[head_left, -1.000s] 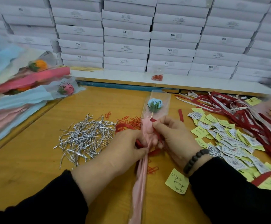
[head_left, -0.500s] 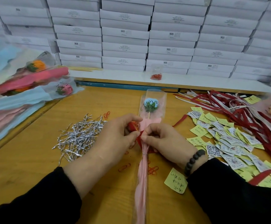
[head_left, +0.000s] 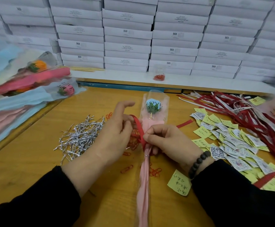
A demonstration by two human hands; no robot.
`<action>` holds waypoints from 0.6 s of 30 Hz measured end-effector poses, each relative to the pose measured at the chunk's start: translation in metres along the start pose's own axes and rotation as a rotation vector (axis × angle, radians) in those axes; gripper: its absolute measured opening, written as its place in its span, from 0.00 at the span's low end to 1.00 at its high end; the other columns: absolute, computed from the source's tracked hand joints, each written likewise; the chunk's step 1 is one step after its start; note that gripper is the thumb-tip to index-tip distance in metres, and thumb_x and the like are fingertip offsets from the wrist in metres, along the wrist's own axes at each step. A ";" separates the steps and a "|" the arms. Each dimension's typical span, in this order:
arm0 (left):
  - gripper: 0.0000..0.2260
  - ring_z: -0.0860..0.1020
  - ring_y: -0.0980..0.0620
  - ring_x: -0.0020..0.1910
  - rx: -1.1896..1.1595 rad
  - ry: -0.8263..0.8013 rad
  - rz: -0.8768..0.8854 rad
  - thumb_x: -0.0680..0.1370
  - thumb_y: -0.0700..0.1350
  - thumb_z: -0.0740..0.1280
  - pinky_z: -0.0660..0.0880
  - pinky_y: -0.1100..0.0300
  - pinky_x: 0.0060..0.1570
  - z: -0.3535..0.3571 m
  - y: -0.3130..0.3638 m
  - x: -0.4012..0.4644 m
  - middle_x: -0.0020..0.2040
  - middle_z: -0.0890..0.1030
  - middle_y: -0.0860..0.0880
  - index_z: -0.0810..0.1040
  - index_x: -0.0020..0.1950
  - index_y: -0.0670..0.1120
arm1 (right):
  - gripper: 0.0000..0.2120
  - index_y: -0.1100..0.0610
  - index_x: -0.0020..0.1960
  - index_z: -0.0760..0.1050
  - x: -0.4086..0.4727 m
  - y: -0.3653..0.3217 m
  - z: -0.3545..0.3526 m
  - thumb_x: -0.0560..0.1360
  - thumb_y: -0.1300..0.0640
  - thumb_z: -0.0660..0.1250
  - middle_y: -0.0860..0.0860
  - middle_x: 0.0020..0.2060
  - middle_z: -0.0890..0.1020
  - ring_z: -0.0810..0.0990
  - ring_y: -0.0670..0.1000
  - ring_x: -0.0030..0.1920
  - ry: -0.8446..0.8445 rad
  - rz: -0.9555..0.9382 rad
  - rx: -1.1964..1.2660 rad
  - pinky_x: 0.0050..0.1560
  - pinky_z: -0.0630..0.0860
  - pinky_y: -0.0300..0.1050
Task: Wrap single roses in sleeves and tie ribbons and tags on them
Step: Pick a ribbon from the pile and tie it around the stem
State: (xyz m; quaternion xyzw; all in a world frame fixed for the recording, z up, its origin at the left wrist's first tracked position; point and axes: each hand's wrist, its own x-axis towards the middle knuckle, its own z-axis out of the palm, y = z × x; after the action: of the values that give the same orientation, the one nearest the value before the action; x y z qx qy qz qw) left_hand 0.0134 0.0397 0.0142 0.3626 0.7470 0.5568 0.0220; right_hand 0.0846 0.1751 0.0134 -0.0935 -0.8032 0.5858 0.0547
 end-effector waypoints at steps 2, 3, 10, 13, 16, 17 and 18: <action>0.16 0.79 0.40 0.48 -0.036 -0.078 -0.045 0.77 0.30 0.54 0.74 0.41 0.54 0.000 -0.002 0.000 0.47 0.80 0.39 0.66 0.51 0.53 | 0.10 0.58 0.36 0.75 0.000 0.000 0.000 0.76 0.63 0.64 0.54 0.30 0.80 0.72 0.42 0.22 0.004 0.007 0.028 0.25 0.67 0.30; 0.16 0.78 0.37 0.46 -0.043 -0.116 -0.066 0.76 0.29 0.55 0.75 0.41 0.51 0.001 -0.003 0.000 0.46 0.80 0.37 0.65 0.48 0.52 | 0.09 0.58 0.37 0.76 0.000 -0.001 0.000 0.76 0.63 0.64 0.54 0.30 0.80 0.72 0.42 0.22 0.010 0.008 0.031 0.24 0.67 0.30; 0.10 0.74 0.50 0.34 -0.042 -0.151 -0.095 0.74 0.31 0.65 0.71 0.60 0.34 0.005 -0.008 0.001 0.38 0.80 0.40 0.68 0.45 0.45 | 0.10 0.59 0.37 0.76 0.000 0.000 -0.001 0.77 0.61 0.63 0.58 0.31 0.81 0.72 0.42 0.22 0.002 0.010 0.017 0.23 0.65 0.29; 0.11 0.74 0.53 0.31 0.007 -0.084 -0.068 0.73 0.32 0.66 0.71 0.61 0.31 0.004 -0.009 0.001 0.34 0.81 0.47 0.72 0.46 0.47 | 0.12 0.61 0.37 0.78 0.000 0.000 -0.002 0.75 0.54 0.66 0.58 0.34 0.83 0.73 0.42 0.25 -0.044 -0.001 -0.005 0.25 0.66 0.28; 0.10 0.74 0.50 0.31 0.029 -0.065 -0.053 0.73 0.33 0.67 0.70 0.59 0.31 0.004 -0.010 0.000 0.36 0.81 0.44 0.72 0.44 0.47 | 0.15 0.64 0.41 0.80 -0.001 0.000 -0.003 0.71 0.50 0.70 0.57 0.35 0.84 0.75 0.43 0.28 -0.070 -0.008 -0.022 0.30 0.70 0.30; 0.10 0.74 0.50 0.31 0.042 -0.064 -0.051 0.73 0.33 0.68 0.70 0.58 0.32 0.005 -0.011 0.000 0.35 0.80 0.44 0.71 0.42 0.47 | 0.13 0.63 0.40 0.80 -0.001 0.001 -0.002 0.71 0.52 0.71 0.57 0.35 0.84 0.75 0.44 0.29 -0.069 -0.012 -0.012 0.31 0.71 0.31; 0.11 0.73 0.51 0.31 0.067 -0.069 -0.051 0.73 0.33 0.67 0.70 0.57 0.33 0.005 -0.011 0.000 0.33 0.79 0.46 0.70 0.41 0.48 | 0.09 0.62 0.38 0.79 -0.001 0.001 -0.002 0.71 0.55 0.71 0.56 0.33 0.83 0.75 0.44 0.28 -0.064 -0.020 -0.003 0.31 0.72 0.32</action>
State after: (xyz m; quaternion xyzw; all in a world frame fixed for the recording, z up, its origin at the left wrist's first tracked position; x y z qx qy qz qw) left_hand 0.0103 0.0425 0.0025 0.3628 0.7731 0.5178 0.0497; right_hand 0.0861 0.1766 0.0127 -0.0668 -0.8062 0.5868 0.0348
